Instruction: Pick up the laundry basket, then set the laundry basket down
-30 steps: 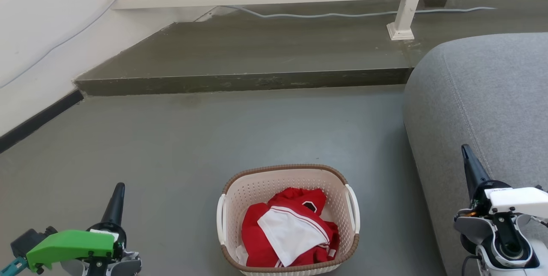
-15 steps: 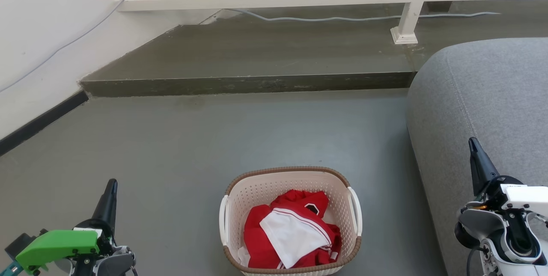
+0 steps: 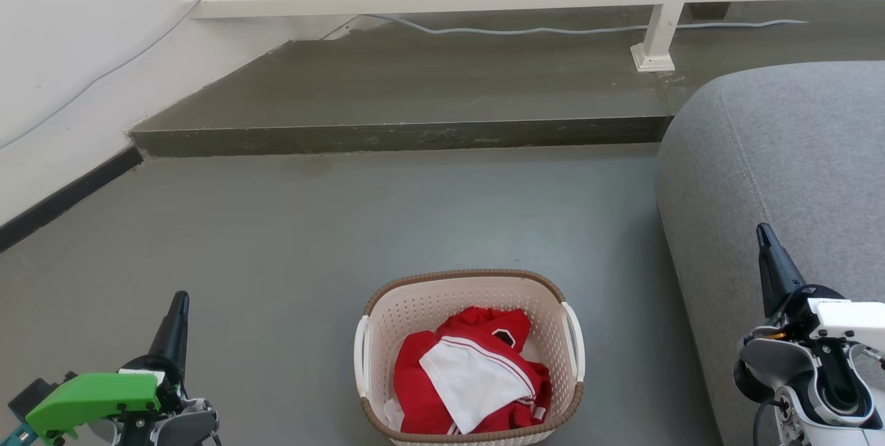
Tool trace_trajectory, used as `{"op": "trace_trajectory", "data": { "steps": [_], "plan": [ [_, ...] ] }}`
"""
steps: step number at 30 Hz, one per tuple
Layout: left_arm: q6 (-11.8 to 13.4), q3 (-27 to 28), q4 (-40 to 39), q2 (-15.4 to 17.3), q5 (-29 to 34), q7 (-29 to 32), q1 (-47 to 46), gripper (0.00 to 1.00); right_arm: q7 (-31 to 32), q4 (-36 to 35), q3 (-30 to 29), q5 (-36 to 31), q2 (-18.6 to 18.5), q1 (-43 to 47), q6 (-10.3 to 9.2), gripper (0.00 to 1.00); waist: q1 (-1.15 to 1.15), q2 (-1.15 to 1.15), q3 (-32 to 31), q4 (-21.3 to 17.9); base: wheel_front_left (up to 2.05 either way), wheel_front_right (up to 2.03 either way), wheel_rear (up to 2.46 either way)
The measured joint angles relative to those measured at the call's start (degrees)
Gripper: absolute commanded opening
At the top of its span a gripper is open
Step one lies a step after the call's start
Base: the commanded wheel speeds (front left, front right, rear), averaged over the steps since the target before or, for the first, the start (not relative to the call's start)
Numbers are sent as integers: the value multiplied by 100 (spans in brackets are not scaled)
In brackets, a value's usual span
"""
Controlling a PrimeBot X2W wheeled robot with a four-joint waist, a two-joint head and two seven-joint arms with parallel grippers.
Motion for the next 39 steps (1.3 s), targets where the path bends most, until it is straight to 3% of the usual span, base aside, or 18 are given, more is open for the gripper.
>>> {"op": "trace_trajectory", "data": {
  "steps": [39],
  "plan": [
    [-54, 19, 77, -2, 0, 43, -85, 0, 8, 44, -23, 0, 5, -5, 1, 0, 0, 0, -4, 1, 0, 0, 0]
  ]
}}
